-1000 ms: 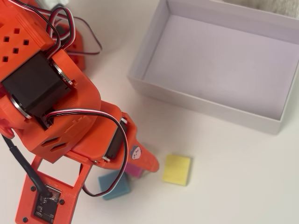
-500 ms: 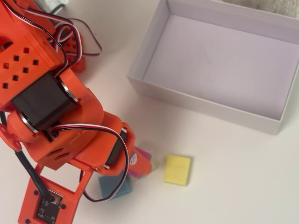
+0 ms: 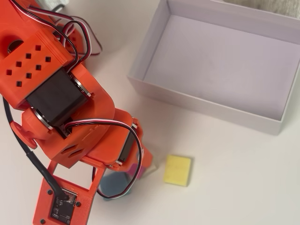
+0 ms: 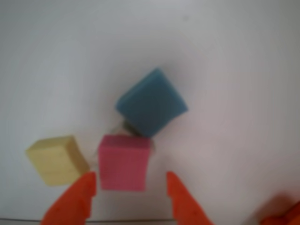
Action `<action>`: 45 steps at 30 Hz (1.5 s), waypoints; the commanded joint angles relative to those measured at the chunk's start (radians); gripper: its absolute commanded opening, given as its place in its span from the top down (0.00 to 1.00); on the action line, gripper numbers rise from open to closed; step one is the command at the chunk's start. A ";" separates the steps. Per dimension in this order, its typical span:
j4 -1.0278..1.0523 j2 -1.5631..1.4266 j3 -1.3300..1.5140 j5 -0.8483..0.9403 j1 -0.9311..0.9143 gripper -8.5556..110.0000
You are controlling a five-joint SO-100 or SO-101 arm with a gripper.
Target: Grasp the pink cuboid and put it in the bin.
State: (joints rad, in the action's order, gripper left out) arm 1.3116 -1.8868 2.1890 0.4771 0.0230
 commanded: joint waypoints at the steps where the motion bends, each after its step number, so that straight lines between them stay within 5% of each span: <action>1: -0.020 -0.006 0.002 -0.003 0.000 0.78; 27: -0.115 -0.012 0.048 -0.005 -0.006 0.82; 40: -0.130 -0.037 0.083 -0.005 0.002 0.88; 45: -0.149 -0.043 0.083 -0.005 0.003 1.00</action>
State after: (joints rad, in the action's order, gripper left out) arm 1.1766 -1.9006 2.2718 0.4771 0.0245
